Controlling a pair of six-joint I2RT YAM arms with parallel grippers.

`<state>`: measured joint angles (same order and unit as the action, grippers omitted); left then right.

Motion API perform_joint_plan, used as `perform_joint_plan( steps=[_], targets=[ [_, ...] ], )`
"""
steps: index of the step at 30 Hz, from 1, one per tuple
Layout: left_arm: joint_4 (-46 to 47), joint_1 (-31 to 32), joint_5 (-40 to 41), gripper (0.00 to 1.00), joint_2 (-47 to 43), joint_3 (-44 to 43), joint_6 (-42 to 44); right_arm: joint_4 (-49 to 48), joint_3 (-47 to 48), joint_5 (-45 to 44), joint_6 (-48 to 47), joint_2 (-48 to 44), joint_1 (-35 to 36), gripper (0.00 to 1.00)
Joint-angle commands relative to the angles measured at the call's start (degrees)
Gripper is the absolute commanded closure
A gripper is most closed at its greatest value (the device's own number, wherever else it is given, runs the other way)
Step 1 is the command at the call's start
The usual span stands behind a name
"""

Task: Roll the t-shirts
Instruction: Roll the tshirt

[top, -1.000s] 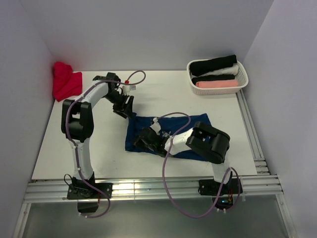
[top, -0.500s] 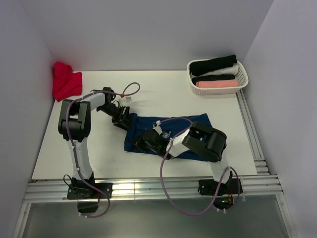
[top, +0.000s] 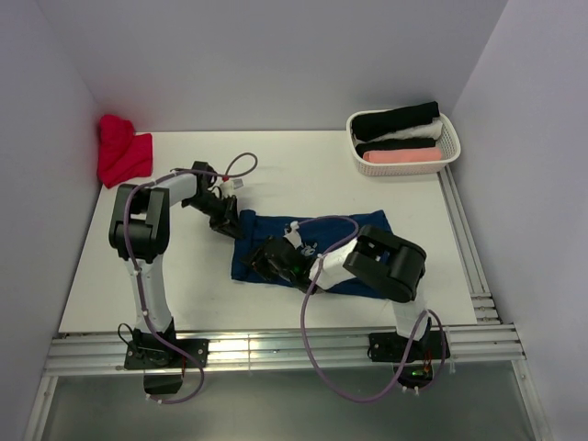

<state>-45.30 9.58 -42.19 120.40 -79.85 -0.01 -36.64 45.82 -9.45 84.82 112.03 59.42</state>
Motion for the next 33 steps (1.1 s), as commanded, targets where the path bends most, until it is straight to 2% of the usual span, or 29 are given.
perform_joint_plan(
  steps=[1,4,8,11,20,30,33],
  targets=[
    [3.5,1.4,10.6,0.98,-1.6,0.2,1.3,15.8,2.6,-5.5,-5.0,-4.4,1.0,0.52],
    [2.7,1.8,13.1,0.98,-2.5,-0.3,1.4,26.8,7.2,-9.6,-8.6,-7.0,1.9,0.45],
    [0.9,2.5,16.2,1.00,-3.2,-1.5,1.8,45.9,18.5,-16.0,-12.7,-7.7,3.8,0.44],
    [-0.4,3.0,17.8,1.00,-3.3,-2.8,1.8,56.3,26.9,-21.1,-14.8,-6.0,5.3,0.43],
    [-3.7,5.0,20.2,1.00,-3.2,-6.0,0.8,65.7,45.3,-24.2,-20.9,4.9,6.4,0.51],
    [-5.1,6.0,21.4,1.00,-3.5,-7.8,0.5,69.9,52.1,-23.7,-22.2,11.9,6.6,0.53],
    [-5.3,6.2,21.5,1.00,-3.4,-8.3,0.5,70.0,52.2,-23.0,-22.6,12.5,6.9,0.50]
  ],
)
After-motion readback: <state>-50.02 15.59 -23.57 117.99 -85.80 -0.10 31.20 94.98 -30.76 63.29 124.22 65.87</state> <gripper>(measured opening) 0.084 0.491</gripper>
